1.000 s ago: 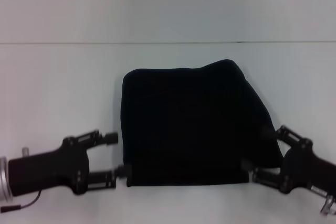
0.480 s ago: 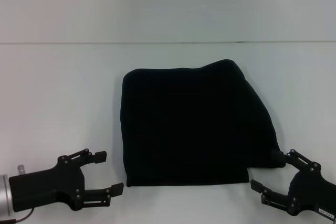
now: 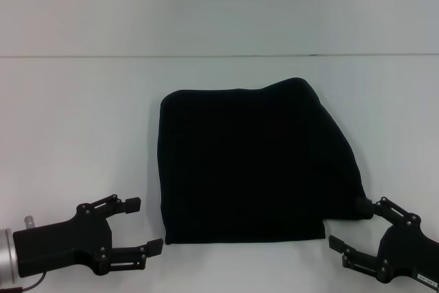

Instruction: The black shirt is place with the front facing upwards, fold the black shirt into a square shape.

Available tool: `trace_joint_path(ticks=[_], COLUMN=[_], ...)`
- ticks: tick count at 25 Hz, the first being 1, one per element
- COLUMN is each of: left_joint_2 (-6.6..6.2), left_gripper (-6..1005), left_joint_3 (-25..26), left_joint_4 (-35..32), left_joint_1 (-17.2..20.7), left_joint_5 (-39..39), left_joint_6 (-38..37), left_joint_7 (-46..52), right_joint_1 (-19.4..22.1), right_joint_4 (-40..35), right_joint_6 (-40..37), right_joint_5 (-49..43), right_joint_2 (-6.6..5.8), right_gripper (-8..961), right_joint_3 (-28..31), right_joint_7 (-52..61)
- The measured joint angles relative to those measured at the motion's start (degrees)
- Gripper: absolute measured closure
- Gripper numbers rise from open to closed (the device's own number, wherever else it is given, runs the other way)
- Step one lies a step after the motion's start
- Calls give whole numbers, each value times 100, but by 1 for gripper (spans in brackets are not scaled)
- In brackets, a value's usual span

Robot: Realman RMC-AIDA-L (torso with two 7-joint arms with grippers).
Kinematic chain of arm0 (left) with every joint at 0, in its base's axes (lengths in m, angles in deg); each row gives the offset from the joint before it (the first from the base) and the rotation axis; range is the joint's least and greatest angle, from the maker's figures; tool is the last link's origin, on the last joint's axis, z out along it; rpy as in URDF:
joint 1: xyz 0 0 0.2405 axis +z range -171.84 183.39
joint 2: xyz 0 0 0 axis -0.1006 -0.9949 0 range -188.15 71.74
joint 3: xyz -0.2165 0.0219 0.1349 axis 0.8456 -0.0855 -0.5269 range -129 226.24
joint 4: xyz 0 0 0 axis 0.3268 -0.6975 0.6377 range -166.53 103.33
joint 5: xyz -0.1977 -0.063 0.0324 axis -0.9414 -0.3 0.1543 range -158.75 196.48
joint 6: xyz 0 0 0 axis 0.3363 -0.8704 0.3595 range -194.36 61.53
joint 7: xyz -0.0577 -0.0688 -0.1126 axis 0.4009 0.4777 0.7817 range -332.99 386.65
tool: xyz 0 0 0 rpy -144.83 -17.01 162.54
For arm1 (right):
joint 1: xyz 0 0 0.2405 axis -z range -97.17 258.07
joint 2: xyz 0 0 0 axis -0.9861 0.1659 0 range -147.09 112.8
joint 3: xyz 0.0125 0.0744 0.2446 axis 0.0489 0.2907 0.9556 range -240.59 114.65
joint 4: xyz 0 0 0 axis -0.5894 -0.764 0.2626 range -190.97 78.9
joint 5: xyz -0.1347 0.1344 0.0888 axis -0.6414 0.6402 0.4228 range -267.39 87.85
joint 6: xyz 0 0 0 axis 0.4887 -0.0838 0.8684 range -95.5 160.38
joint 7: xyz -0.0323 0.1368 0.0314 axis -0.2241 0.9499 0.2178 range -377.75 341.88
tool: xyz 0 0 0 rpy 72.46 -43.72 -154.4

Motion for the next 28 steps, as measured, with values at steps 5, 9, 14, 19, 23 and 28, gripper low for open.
trace_joint_path(ticks=[5,9,14,19,23,28], left_joint_2=[20,41,56,59,64,70], left_gripper=[49,49,49,49,49,49], left_joint_3=[0,-8,-8,-2,0,0], left_joint_4=[0,0,0,-5,-3,0], left_joint_1=[-27,-37,-40,-54,-57,-57], left_joint_5=[15,38,7,-1,-1,-1], left_joint_6=[115,256,281,235,218,200], left_joint_7=[2,4,-1,3,8,8], right_joint_1=[62,113,141,141,135,125], right_joint_4=[-25,-23,6,12,12,4], right_joint_6=[-14,9,7,-33,-39,-55], right_joint_5=[0,0,0,-1,-1,-1], right_joint_2=[0,-5,1,3,1,0], right_gripper=[39,38,38,39,39,38], right_joint_3=[120,182,262,281,288,291], right_joint_7=[6,11,13,36,132,159])
